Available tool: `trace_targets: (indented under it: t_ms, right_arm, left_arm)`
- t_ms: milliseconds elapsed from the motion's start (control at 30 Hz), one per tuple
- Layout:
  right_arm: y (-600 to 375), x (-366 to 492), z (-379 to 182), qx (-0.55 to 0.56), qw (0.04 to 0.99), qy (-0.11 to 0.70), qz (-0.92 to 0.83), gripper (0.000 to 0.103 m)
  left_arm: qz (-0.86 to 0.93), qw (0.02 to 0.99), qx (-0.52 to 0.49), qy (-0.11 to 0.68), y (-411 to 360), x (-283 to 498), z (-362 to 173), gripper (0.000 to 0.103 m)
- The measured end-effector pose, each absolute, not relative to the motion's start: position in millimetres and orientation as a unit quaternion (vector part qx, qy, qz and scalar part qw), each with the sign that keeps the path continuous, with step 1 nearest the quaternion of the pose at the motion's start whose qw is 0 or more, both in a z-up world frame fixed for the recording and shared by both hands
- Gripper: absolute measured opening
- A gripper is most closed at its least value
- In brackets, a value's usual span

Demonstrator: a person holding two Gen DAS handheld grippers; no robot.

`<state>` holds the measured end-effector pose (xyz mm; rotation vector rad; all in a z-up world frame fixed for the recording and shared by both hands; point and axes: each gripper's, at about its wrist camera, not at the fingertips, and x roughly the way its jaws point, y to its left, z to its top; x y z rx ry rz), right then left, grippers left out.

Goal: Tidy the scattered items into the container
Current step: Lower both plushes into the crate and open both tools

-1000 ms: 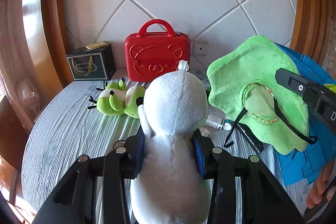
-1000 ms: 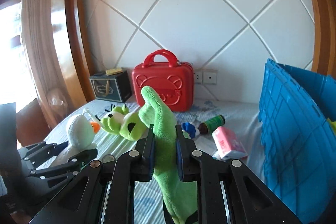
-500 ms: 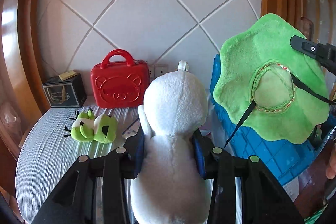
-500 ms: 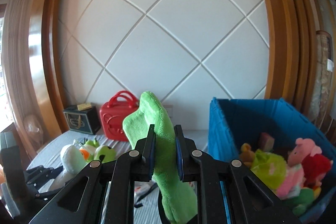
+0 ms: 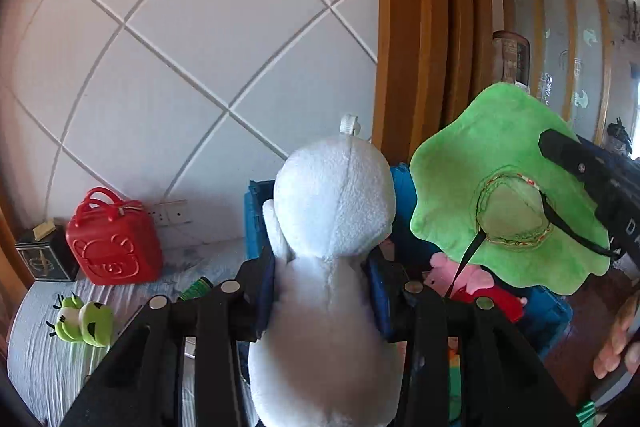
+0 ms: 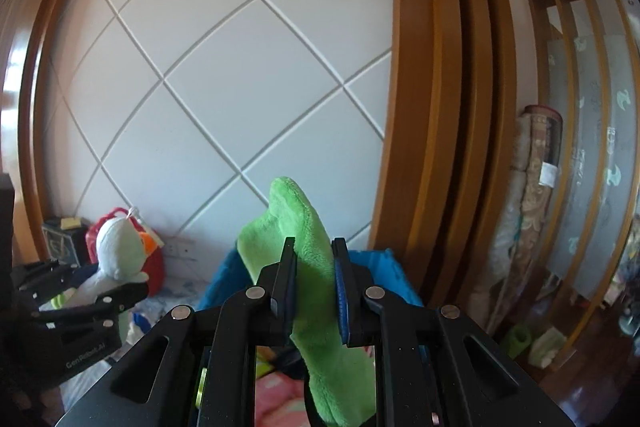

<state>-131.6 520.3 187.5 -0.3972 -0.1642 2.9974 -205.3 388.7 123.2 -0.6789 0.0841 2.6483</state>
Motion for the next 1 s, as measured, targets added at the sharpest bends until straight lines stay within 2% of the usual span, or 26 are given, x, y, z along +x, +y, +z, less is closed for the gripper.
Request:
trace_targets:
  t_ms: [100, 267, 367, 400, 467, 533, 667, 767, 900, 933, 1000]
  right_arm:
    - [563, -146, 158, -0.174, 0.049, -0.041, 0.983, 0.016]
    - [613, -188, 71, -0.300, 0.020, 0.008, 0.954, 0.016]
    - [625, -201, 25, -0.372, 0.012, 0.018, 0.928, 0.016]
    - [629, -205, 13, -0.392, 0.005, 0.026, 0.920, 0.017]
    - [635, -208, 5, -0.417, -0.010, 0.049, 0.907, 0.019]
    - [636, -206, 8, -0.422, -0.010, 0.047, 0.905, 0.033]
    - [636, -201, 12, -0.429, -0.009, 0.032, 0.902, 0.037]
    - [636, -193, 14, -0.424, -0.009, 0.029, 0.905, 0.048]
    - [636, -178, 21, -0.397, 0.004, 0.011, 0.918, 0.087]
    - [637, -172, 24, -0.389, 0.005, 0.008, 0.921, 0.092]
    - [639, -162, 30, -0.378, 0.007, 0.006, 0.926, 0.092]
  left_arm:
    - [0.932, 0.210, -0.293, 0.043, 448, -222, 98, 0.040]
    - [0.881, 0.201, -0.417, 0.097, 516, -250, 24, 0.042]
    - [0.857, 0.184, -0.465, 0.123, 532, -259, -15, 0.049]
    - [0.858, 0.177, -0.465, 0.129, 535, -259, -20, 0.055]
    - [0.860, 0.169, -0.463, 0.133, 540, -254, -22, 0.059]
    - [0.858, 0.166, -0.467, 0.137, 543, -252, -22, 0.063]
    - [0.860, 0.165, -0.466, 0.126, 534, -252, -21, 0.065]
    - [0.867, 0.161, -0.455, 0.121, 527, -249, -17, 0.065]
    - [0.879, 0.172, -0.429, 0.117, 518, -238, -6, 0.068]
    - [0.881, 0.173, -0.425, 0.118, 517, -234, -4, 0.070]
    - [0.885, 0.176, -0.414, 0.119, 516, -225, 1, 0.070]
